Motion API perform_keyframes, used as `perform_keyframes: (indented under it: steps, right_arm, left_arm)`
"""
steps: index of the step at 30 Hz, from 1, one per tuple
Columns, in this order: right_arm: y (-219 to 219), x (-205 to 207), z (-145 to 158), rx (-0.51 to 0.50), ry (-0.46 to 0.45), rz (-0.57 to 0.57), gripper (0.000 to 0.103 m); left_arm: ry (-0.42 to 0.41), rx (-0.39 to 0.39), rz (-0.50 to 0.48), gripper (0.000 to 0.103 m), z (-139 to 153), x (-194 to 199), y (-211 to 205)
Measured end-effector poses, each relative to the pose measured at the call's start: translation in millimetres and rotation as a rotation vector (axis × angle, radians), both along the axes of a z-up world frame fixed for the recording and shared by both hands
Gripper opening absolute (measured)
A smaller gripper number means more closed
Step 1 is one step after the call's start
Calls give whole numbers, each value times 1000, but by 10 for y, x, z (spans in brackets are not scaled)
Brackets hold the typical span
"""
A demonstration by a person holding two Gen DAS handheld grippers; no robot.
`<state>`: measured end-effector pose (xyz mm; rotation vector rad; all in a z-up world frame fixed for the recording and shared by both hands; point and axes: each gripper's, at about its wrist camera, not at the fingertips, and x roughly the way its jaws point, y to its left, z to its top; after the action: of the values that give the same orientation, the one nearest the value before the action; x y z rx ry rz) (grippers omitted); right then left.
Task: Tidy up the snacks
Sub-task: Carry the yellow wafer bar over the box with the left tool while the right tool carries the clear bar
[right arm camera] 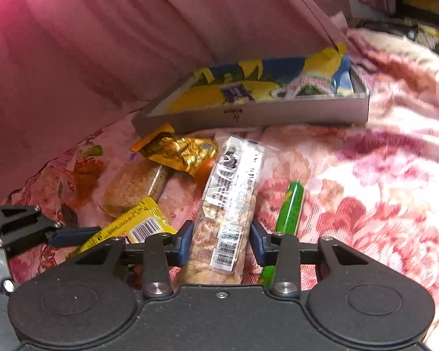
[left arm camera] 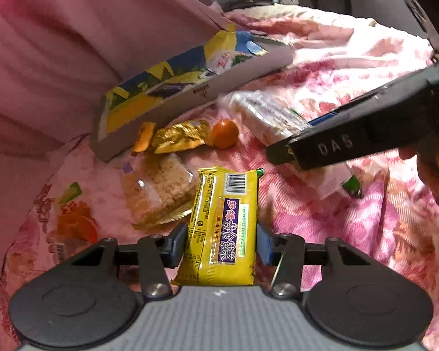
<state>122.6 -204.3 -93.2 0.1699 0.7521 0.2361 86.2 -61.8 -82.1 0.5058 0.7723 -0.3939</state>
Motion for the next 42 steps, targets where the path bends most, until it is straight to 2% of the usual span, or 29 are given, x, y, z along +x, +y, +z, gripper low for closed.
perform_keyframes:
  steps: [2,7,14,20,28,36,42]
  right_arm:
    - [-13,-37,73,-7,-30,-1,37]
    - [-128,-78,230,14,-80,-37,37]
    - [-369,-43,410,36,-151,-103,37]
    - [-622,182,585,25,-311,-129,37]
    - [-1069,677,645,15,-457,-214,37]
    - [-1206,1063,490,15,-496,-238,37]
    - [-1137,1450,285,15,-444,-227,37]
  left_arm:
    - [-15,-3,23,53,80,-17,-6]
    - [-10,-32,91,53,221,52,-29]
    - [-44,-93,175,53,424,242,-82]
    - [-43,-164,267,53,614,642,-178]
    - [-135,-238,343,53,803,1413,-500]
    - [-146,-358,446,53,609,2220,-751]
    - [-117,-359,529,53,343,2534,-731]
